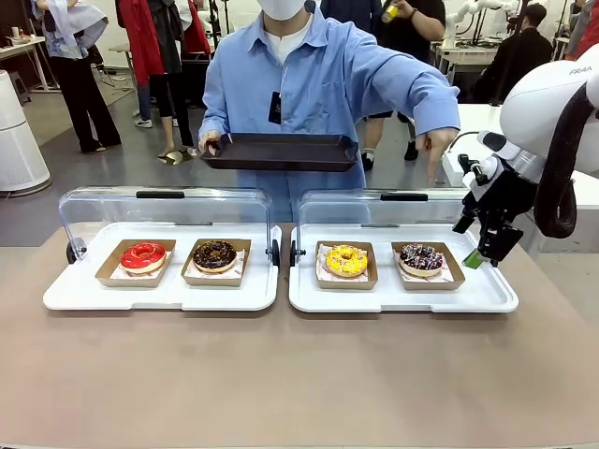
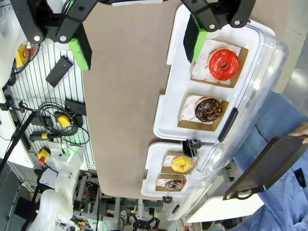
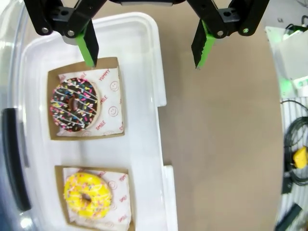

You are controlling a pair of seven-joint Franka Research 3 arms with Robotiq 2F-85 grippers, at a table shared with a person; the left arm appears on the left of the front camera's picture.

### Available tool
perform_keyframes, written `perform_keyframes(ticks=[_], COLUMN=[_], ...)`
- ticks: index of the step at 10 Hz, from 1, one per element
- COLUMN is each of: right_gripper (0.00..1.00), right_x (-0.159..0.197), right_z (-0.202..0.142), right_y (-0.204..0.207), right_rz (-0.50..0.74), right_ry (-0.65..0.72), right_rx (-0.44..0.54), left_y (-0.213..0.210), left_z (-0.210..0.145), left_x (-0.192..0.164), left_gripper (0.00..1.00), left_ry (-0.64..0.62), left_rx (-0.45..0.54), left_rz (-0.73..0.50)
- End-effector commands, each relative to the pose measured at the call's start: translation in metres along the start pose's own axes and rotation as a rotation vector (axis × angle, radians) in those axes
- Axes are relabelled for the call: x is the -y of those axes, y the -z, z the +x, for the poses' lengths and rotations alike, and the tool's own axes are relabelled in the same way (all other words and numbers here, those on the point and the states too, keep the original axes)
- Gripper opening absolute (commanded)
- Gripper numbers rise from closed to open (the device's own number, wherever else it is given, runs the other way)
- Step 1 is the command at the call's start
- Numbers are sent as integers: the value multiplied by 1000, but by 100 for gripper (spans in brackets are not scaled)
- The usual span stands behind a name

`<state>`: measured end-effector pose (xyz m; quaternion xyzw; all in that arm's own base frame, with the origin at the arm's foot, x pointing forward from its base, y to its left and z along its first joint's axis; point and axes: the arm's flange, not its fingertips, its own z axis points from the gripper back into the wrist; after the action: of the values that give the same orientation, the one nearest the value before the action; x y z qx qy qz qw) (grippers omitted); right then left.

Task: Provide the desired donut to the person.
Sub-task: Pick up and lift the Paper togo box containing the Donut pointed at by the person.

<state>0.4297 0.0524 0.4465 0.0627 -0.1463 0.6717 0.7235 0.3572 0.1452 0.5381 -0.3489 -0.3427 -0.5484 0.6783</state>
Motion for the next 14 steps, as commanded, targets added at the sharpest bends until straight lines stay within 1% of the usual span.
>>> perform_keyframes(ticks=[1, 3, 5, 7, 9, 10, 14], right_gripper=[100, 100, 100, 100, 100, 100, 100], right_x=[-1, -4, -6, 5, 17, 23, 41], right_z=[10, 10, 6, -1, -8, -12, -25], right_y=[23, 42, 58, 78, 92, 97, 108], right_rz=[-7, -45, -76, -69, -45, -36, -11], right_ry=[23, 55, 69, 50, -20, -44, -19], right_rx=[-113, -181, -204, -215, -203, -215, -246], left_y=[0, 0, 0, 0, 0, 0, 0], left_z=[0, 0, 0, 0, 0, 0, 0], left_x=[-1, -1, -1, -1, -1, -1, -1], left_gripper=[100, 100, 100, 100, 100, 100, 100], left_ry=[22, 22, 22, 22, 22, 22, 22], left_rx=[26, 26, 26, 26, 26, 26, 26], left_rz=[6, 6, 6, 6, 6, 6, 6])
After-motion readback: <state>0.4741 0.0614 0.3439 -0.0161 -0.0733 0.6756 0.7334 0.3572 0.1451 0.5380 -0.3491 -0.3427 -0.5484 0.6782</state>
